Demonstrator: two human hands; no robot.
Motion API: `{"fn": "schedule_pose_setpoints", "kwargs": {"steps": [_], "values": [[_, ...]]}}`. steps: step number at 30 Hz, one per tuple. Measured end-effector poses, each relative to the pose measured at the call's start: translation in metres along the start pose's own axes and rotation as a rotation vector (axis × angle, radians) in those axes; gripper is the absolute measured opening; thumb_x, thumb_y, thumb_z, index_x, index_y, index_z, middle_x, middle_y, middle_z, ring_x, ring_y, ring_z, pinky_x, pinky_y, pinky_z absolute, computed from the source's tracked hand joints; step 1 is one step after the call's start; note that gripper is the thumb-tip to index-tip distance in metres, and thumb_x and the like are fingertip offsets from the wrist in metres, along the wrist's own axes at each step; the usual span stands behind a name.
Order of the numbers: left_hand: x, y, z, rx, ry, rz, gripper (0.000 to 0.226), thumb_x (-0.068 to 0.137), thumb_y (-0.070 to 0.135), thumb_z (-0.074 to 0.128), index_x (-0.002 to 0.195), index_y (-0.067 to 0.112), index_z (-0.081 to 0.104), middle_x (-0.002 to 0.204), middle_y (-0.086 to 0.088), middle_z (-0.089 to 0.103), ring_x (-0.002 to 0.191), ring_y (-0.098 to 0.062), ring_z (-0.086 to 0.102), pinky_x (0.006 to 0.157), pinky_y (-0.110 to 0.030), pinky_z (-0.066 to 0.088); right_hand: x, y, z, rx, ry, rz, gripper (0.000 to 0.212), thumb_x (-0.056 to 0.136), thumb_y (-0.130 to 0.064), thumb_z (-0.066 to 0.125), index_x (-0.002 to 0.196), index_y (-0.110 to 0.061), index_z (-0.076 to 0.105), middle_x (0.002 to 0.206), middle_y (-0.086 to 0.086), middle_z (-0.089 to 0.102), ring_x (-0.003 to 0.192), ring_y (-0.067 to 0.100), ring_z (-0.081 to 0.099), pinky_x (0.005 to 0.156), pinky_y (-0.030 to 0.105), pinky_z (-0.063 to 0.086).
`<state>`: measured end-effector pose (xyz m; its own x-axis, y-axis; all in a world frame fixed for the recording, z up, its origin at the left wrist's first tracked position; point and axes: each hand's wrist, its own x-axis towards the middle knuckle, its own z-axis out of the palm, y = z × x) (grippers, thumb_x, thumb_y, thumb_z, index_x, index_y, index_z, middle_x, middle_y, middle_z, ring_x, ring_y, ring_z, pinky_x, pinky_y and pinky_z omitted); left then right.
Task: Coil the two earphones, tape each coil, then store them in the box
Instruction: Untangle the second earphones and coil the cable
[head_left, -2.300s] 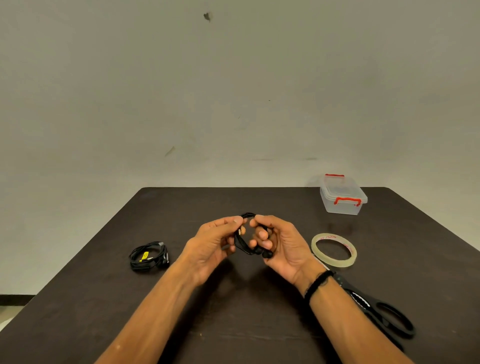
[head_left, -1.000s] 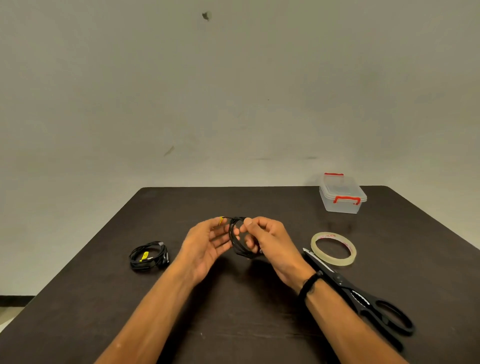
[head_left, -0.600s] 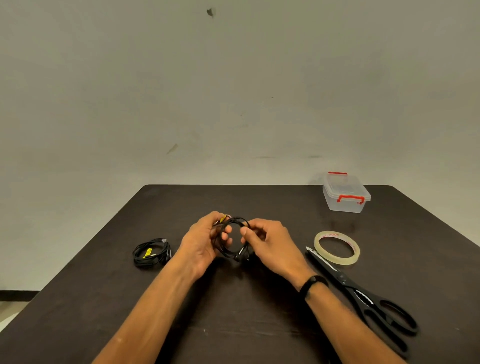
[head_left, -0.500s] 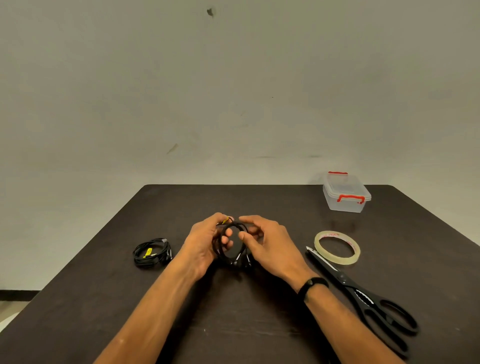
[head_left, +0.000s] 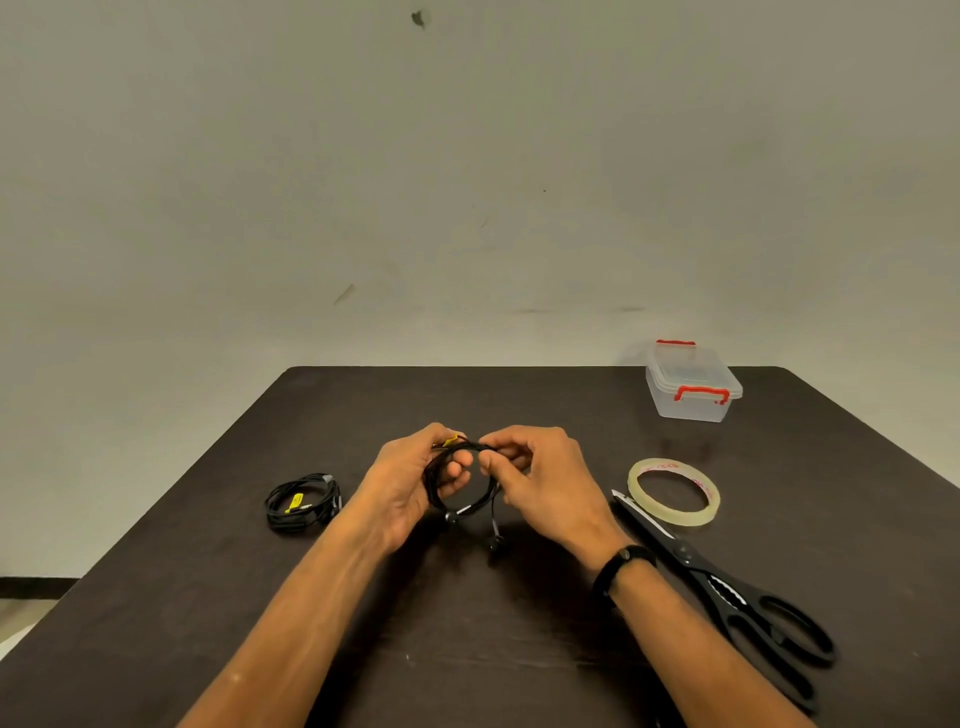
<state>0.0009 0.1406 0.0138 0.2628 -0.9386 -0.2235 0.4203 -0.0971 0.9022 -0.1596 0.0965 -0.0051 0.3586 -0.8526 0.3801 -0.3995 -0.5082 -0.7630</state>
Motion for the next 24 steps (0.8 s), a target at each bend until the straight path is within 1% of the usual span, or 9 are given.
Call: {"fn": "schedule_pose_setpoints", "kwargs": {"steps": [2, 5, 7, 8, 11, 15, 19, 22, 24], "values": [[0.001, -0.001, -0.001, -0.004, 0.003, 0.032, 0.013, 0.096, 0.007, 0.062, 0.093, 0.0, 0.073, 0.07, -0.012, 0.07, 0.05, -0.011, 0.061, 0.07, -0.03, 0.063, 0.001, 0.002, -0.001, 0.062, -0.016, 0.037, 0.013, 0.097, -0.021, 0.073, 0.107, -0.021, 0.08, 0.081, -0.009, 0.078, 0.078, -0.001, 0.072, 0.069, 0.013, 0.053], [0.003, -0.001, -0.001, 0.019, 0.001, 0.082, 0.014, 0.099, 0.008, 0.062, 0.097, -0.001, 0.073, 0.071, -0.012, 0.072, 0.051, -0.011, 0.063, 0.071, -0.03, 0.063, 0.001, 0.002, -0.002, 0.161, -0.056, 0.09, 0.011, 0.098, -0.019, 0.072, 0.106, -0.018, 0.079, 0.084, -0.003, 0.08, 0.081, 0.002, 0.074, 0.075, 0.02, 0.057], [0.003, -0.001, -0.002, 0.028, -0.022, 0.108, 0.016, 0.102, 0.01, 0.06, 0.1, 0.0, 0.072, 0.07, -0.011, 0.07, 0.051, -0.011, 0.059, 0.069, -0.029, 0.061, 0.0, -0.002, -0.004, 0.366, -0.053, 0.176, 0.012, 0.099, -0.012, 0.07, 0.108, -0.01, 0.077, 0.086, 0.005, 0.08, 0.08, 0.011, 0.076, 0.079, 0.03, 0.061], [0.003, 0.0, -0.003, 0.027, -0.033, 0.118, 0.017, 0.104, 0.01, 0.058, 0.101, 0.0, 0.071, 0.07, -0.01, 0.069, 0.051, -0.011, 0.058, 0.066, -0.027, 0.058, -0.001, -0.004, -0.005, 0.492, -0.054, 0.224, 0.013, 0.099, -0.008, 0.07, 0.11, -0.006, 0.075, 0.087, 0.01, 0.079, 0.077, 0.016, 0.077, 0.078, 0.034, 0.063], [0.003, 0.0, -0.004, 0.017, -0.039, 0.127, 0.018, 0.106, 0.011, 0.055, 0.101, 0.001, 0.07, 0.07, -0.01, 0.067, 0.053, -0.012, 0.058, 0.058, -0.023, 0.058, -0.001, -0.008, -0.009, 0.734, -0.075, 0.308, 0.017, 0.099, -0.004, 0.068, 0.115, 0.001, 0.072, 0.089, 0.015, 0.076, 0.074, 0.022, 0.077, 0.073, 0.036, 0.066], [0.005, -0.003, -0.006, 0.08, -0.034, 0.147, 0.02, 0.105, 0.013, 0.057, 0.099, 0.0, 0.071, 0.073, -0.01, 0.069, 0.056, -0.012, 0.061, 0.059, -0.023, 0.06, -0.002, -0.009, -0.012, 0.846, -0.128, 0.347, 0.021, 0.098, -0.003, 0.068, 0.117, 0.004, 0.071, 0.09, 0.016, 0.076, 0.074, 0.02, 0.074, 0.073, 0.035, 0.065], [0.008, -0.001, -0.014, 0.101, -0.133, 0.19, 0.02, 0.098, 0.013, 0.066, 0.109, -0.002, 0.073, 0.082, -0.011, 0.073, 0.063, -0.011, 0.067, 0.07, -0.026, 0.062, 0.001, -0.008, -0.017, 0.994, -0.178, 0.395, 0.024, 0.097, -0.001, 0.066, 0.12, 0.005, 0.07, 0.089, 0.016, 0.075, 0.072, 0.018, 0.072, 0.076, 0.033, 0.062], [0.01, -0.002, -0.018, 0.191, -0.161, 0.253, 0.03, 0.085, 0.021, 0.074, 0.109, 0.004, 0.077, 0.09, -0.012, 0.077, 0.076, -0.013, 0.071, 0.081, -0.03, 0.061, 0.002, -0.007, -0.018, 1.098, -0.175, 0.43, 0.024, 0.097, 0.001, 0.064, 0.119, 0.008, 0.07, 0.088, 0.017, 0.073, 0.07, 0.018, 0.072, 0.069, 0.029, 0.063], [0.011, -0.005, -0.017, 0.303, -0.156, 0.288, 0.021, 0.091, 0.018, 0.072, 0.109, 0.009, 0.078, 0.094, -0.009, 0.08, 0.083, -0.012, 0.073, 0.084, -0.031, 0.059, 0.002, -0.006, -0.017, 1.154, -0.161, 0.454, 0.024, 0.097, 0.004, 0.063, 0.12, 0.01, 0.069, 0.088, 0.019, 0.073, 0.07, 0.019, 0.071, 0.067, 0.028, 0.063]]}}
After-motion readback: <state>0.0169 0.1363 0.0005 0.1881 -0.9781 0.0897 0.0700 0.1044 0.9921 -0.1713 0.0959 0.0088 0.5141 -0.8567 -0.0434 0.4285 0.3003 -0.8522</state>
